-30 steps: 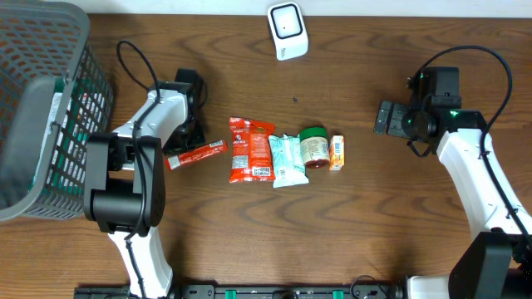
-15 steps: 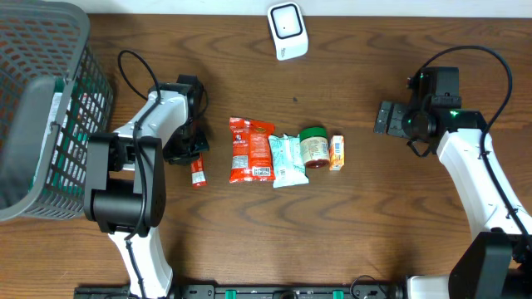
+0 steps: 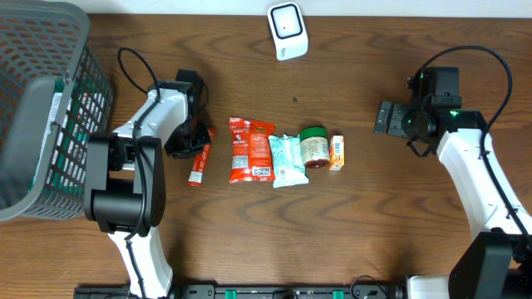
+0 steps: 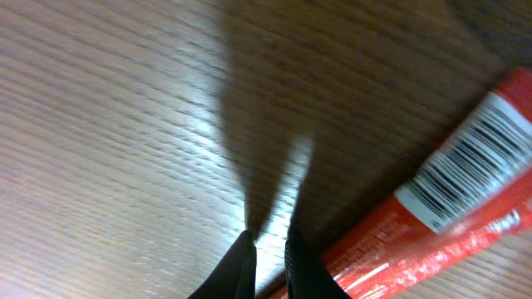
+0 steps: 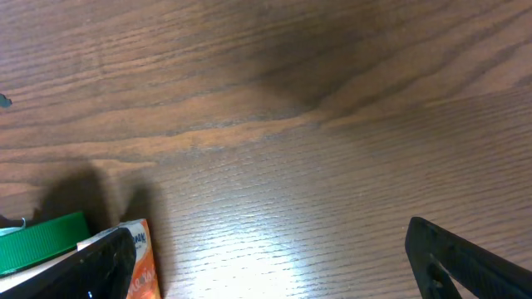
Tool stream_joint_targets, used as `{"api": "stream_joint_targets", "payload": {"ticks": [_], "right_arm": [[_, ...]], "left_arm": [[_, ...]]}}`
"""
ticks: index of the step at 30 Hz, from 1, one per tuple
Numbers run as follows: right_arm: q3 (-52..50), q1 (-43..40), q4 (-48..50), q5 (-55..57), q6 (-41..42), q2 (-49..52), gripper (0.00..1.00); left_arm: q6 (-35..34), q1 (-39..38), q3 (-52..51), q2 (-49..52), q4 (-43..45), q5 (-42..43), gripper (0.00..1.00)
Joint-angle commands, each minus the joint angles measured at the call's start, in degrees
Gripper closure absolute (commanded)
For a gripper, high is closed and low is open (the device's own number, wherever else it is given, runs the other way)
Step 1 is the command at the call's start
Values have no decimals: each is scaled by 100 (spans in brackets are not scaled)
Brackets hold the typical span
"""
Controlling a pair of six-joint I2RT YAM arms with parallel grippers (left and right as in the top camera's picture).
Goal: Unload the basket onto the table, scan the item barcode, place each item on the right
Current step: 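Push and straighten the Nescafe stick beside the snack bag with the left gripper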
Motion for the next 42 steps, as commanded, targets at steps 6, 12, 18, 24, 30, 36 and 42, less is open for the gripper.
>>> {"api": "stream_joint_targets", "payload": {"ticks": [6, 12, 18, 24, 30, 36, 42], "right_arm": [[68, -20, -2, 46, -39, -85, 1], [68, -20, -2, 46, -39, -85, 1], [68, -20, -2, 46, -39, -85, 1], [68, -20, -2, 48, -39, -85, 1], [68, -20, -2, 46, -39, -85, 1], [68, -20, -2, 48, -39, -85, 1], [68, -20, -2, 48, -39, -85, 1]], "left_arm": [[-210, -35, -26, 44, 42, 398, 85], [-208, -70, -26, 44, -153, 125, 85], [-208, -168, -37, 44, -498, 146, 85], [-234, -391, -48, 44, -509, 280, 84], [-308, -525, -46, 44, -417, 446, 84], [-162, -444, 155, 7, -592, 328, 84], [337, -249, 1543, -492, -1401, 271, 73]]}}
